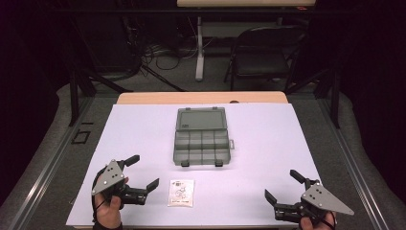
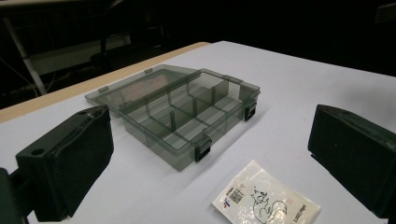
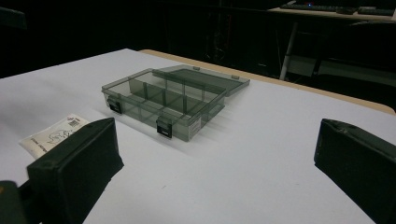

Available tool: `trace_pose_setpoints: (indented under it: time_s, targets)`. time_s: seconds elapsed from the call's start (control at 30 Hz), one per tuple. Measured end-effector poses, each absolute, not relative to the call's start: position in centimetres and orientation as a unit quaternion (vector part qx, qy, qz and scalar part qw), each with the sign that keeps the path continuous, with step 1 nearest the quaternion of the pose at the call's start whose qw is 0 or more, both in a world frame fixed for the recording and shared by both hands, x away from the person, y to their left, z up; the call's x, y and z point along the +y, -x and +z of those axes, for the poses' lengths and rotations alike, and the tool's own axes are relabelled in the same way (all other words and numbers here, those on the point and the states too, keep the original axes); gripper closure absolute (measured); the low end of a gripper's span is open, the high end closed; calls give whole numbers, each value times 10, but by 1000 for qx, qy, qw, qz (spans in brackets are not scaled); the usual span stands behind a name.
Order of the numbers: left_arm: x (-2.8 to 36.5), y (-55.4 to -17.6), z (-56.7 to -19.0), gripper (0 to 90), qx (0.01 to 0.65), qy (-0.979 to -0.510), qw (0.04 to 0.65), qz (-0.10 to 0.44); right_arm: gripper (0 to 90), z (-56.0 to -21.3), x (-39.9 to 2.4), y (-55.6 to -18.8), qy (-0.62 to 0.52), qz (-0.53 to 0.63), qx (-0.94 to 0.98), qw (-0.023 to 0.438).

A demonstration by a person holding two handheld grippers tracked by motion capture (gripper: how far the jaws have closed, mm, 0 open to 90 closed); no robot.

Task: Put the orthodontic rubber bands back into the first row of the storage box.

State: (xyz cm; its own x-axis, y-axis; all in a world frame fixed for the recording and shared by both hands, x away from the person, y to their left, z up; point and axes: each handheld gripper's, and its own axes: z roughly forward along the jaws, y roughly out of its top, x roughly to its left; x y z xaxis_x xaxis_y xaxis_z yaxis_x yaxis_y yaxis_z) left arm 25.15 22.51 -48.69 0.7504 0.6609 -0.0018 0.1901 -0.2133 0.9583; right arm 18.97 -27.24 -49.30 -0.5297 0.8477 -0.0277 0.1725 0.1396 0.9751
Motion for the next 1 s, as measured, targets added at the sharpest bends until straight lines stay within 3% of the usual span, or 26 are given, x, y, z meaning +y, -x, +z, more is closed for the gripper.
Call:
trace_pose_setpoints:
  time_s: [1.0]
  targets:
    - [218, -282, -478, 3, 328, -762, 541, 135, 0, -494, -266, -191, -370, 528, 699, 310]
